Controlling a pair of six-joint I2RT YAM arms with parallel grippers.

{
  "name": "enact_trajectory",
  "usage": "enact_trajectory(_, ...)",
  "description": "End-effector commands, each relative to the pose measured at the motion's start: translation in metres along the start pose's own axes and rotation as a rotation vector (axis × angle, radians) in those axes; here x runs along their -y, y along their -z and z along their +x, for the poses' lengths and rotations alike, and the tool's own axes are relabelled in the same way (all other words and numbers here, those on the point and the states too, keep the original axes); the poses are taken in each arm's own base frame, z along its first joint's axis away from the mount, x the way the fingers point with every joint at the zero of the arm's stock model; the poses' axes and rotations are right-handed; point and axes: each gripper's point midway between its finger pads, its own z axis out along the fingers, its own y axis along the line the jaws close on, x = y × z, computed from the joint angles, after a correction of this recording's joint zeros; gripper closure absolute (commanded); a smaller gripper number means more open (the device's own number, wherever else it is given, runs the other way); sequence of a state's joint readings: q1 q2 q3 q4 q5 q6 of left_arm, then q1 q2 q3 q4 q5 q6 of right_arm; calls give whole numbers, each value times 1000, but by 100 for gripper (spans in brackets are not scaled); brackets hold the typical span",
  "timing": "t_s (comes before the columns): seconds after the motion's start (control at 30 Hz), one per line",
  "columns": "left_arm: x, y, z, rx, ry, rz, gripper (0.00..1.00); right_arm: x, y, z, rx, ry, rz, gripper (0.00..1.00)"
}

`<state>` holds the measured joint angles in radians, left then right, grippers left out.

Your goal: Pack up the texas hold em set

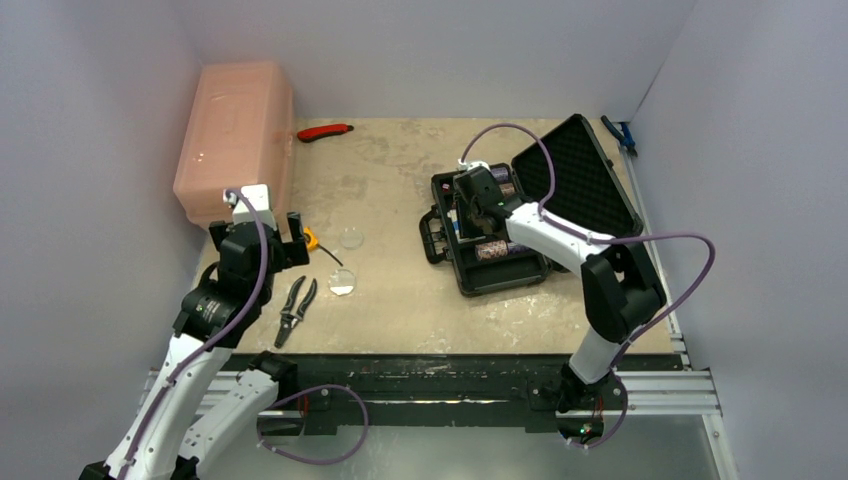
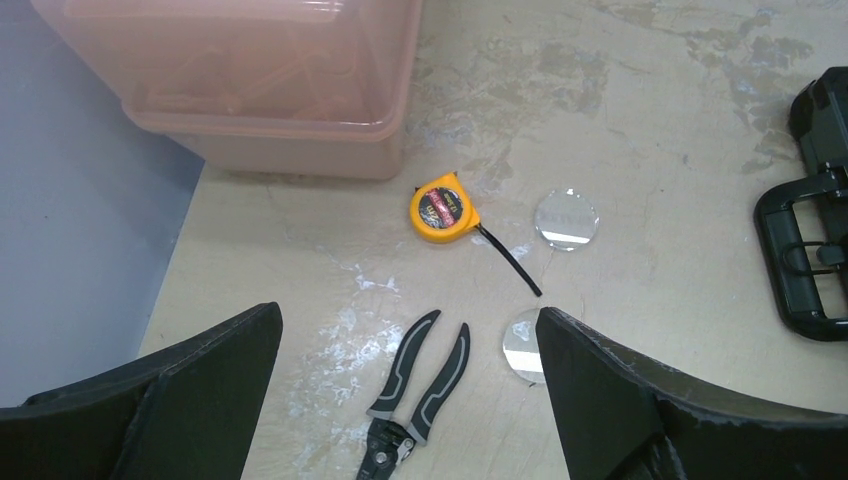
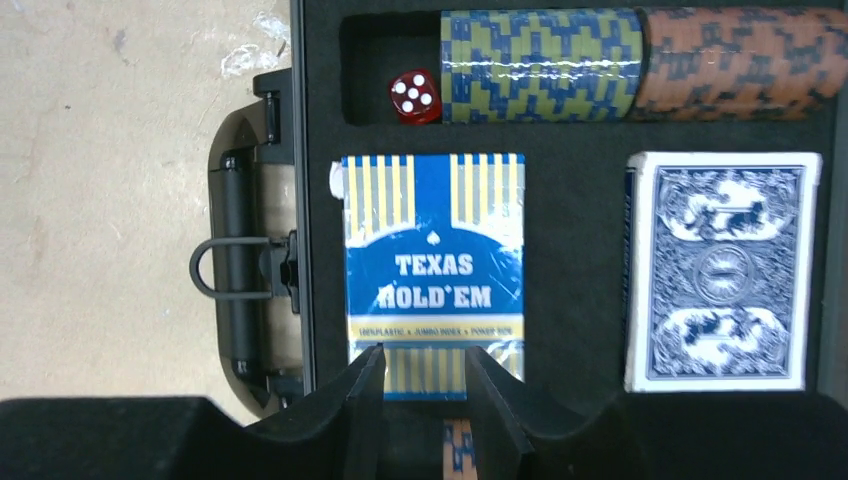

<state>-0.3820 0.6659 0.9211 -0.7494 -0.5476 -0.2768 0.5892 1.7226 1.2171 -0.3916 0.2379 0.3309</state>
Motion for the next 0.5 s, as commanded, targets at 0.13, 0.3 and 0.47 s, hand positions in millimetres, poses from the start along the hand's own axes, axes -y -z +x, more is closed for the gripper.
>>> enact_trajectory(0.13, 17, -5, 4, -57, 27, 51, 0, 13, 59, -20, 132, -13, -20, 43)
enact_trajectory(0.3, 31, -13, 19, -149, 59, 75, 0, 20, 78, -21, 213, -35, -32, 27)
enact_trajectory(0.47, 39, -19, 50, -276, 102, 61, 0, 24, 88, -20, 267, -48, -41, 18)
